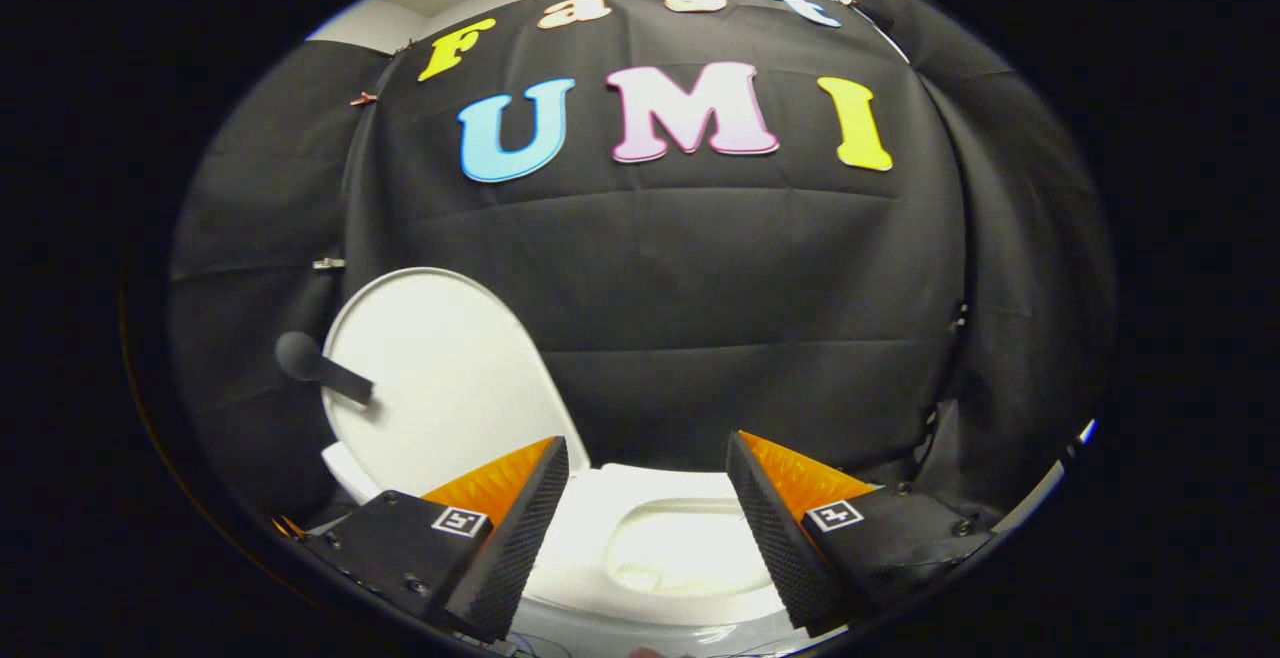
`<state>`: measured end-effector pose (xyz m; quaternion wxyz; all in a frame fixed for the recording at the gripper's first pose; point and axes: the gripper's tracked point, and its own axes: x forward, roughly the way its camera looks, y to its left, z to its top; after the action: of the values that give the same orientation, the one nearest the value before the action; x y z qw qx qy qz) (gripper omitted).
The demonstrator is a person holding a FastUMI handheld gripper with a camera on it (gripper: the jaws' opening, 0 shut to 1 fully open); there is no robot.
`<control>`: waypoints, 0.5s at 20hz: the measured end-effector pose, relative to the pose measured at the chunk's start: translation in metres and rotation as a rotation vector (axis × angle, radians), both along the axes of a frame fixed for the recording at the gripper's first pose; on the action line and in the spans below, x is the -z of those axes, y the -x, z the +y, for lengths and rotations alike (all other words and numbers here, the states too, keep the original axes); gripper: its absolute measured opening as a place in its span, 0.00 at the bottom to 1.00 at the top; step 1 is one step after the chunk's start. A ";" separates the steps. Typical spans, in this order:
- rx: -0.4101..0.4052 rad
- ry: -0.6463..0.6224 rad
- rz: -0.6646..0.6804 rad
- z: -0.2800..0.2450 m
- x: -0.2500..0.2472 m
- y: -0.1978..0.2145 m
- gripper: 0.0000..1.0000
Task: Open the toilet lid.
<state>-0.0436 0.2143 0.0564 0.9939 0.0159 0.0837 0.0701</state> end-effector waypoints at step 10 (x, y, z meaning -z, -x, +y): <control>0.089 0.048 -0.074 -0.119 0.014 -0.032 0.99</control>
<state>-0.0120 0.0956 0.0429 0.9985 -0.0070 0.0478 0.0245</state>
